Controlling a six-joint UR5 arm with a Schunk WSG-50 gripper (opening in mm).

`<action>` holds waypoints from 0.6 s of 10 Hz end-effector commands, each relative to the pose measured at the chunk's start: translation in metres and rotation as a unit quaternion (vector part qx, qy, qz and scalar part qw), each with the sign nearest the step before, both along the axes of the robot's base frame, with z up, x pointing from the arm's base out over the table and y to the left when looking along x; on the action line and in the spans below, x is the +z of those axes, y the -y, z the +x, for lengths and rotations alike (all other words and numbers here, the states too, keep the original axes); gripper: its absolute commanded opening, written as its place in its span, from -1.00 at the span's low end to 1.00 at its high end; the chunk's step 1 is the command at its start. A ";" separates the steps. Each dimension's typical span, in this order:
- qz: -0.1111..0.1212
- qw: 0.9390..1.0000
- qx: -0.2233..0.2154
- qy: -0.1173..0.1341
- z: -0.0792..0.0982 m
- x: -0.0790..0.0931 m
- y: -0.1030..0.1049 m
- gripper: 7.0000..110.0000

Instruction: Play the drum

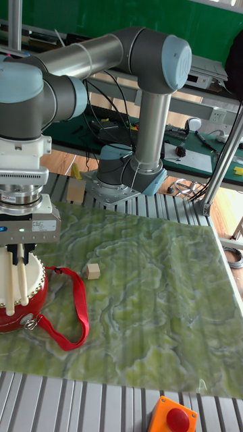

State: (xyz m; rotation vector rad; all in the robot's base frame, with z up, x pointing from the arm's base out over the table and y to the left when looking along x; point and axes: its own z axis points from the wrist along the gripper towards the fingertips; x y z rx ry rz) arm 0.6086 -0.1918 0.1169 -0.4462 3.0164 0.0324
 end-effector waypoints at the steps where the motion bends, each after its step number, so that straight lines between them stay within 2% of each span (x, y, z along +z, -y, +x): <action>1: 0.004 1.000 0.002 0.003 0.001 0.002 -0.001 -1.00; 4: 0.001 1.000 0.000 0.004 0.001 0.002 0.001 -1.00; 5: 0.002 1.000 -0.009 0.004 0.001 0.002 0.001 -0.71; 6: 0.003 1.000 -0.012 0.005 0.001 0.002 0.001 -0.71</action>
